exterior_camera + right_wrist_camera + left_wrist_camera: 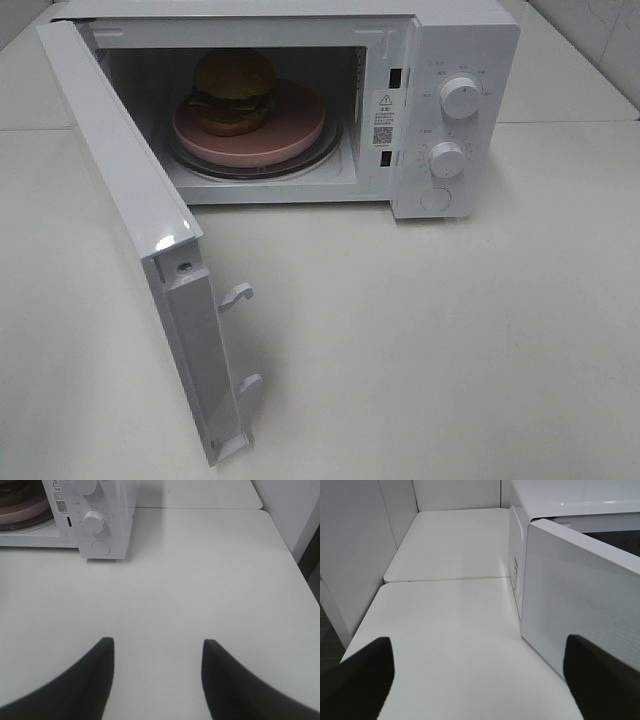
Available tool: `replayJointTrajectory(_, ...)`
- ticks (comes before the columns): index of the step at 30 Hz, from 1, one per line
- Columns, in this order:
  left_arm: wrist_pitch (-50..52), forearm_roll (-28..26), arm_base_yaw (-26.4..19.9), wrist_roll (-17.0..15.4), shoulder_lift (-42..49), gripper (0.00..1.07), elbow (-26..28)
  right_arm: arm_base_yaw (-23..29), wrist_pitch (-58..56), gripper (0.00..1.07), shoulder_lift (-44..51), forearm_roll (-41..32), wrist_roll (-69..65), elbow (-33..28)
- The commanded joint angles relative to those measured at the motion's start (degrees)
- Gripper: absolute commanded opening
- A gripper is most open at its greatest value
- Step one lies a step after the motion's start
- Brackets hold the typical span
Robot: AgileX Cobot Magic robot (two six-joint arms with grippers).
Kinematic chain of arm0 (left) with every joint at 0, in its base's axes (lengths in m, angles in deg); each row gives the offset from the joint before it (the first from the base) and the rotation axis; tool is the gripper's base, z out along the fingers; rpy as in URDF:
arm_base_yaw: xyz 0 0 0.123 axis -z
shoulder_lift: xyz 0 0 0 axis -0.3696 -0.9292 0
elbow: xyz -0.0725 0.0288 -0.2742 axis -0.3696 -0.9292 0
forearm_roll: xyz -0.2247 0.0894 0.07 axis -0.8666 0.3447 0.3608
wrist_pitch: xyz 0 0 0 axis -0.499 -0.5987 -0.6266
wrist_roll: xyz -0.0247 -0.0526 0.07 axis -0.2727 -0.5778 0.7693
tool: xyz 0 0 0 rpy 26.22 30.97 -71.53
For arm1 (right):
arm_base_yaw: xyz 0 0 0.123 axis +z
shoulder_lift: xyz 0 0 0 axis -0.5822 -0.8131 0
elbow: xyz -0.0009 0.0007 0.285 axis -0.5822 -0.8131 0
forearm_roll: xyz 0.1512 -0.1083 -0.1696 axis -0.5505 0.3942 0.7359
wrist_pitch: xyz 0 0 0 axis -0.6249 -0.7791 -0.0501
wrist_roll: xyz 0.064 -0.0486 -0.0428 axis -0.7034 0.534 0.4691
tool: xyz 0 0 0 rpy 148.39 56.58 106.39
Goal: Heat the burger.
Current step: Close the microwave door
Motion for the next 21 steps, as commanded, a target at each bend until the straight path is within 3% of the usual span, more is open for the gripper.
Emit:
replayJointTrajectory(1,10.1,0.0,0.1,-0.2,-2.9,0.67,-3.1,-0.4,0.6,0.47,1.7,0.2,-0.4,-0.1)
replayJointTrajectory(2,10.1,0.0,0.1,-0.2,-2.9,0.67,-3.1,-0.4,0.6,0.47,1.7,0.2,-0.4,-0.1)
replayJointTrajectory(3,14.6,0.0,0.1,-0.1,-5.0,0.54,-4.8,-0.4,0.6,0.47,1.7,0.2,-0.4,-0.1)
replayJointTrajectory(5,18.9,0.1,0.1,-0.1,-7.1,0.48,-6.2,-0.4,0.6,0.47,1.7,0.2,-0.4,-0.1)
replayJointTrajectory(6,20.9,0.0,0.1,-0.1,-8.4,0.31,-6.9,-0.4,0.6,0.47,1.7,0.2,-0.4,-0.1)
replayJointTrajectory(7,22.7,0.0,0.1,-0.1,-9.5,0.25,-7.4,-0.4,0.6,0.47,1.7,0.2,-0.4,-0.1)
replayJointTrajectory(8,22.7,0.0,0.1,-0.1,-9.5,0.25,-7.4,-0.4,0.6,0.47,1.7,0.2,-0.4,-0.1)
replayJointTrajectory(9,25.2,0.0,0.1,-0.2,-12.2,0.12,-8.0,-0.4,0.6,0.47,1.7,0.2,-0.4,-0.1)
replayJointTrajectory(10,26.0,0.0,0.1,-0.2,-13.6,0.05,-8.1,-0.4,0.6,0.47,1.7,0.2,-0.4,-0.1)
replayJointTrajectory(12,28.0,-0.4,0.1,-0.5,-16.3,0.01,-8.1,-0.4,0.6,0.47,1.7,0.2,-0.4,-0.1)
replayJointTrajectory(21,40.9,-4.6,0.1,-0.6,-29.2,0.01,-8.1,-0.4,0.6,0.47,1.7,0.2,-0.4,-0.1)
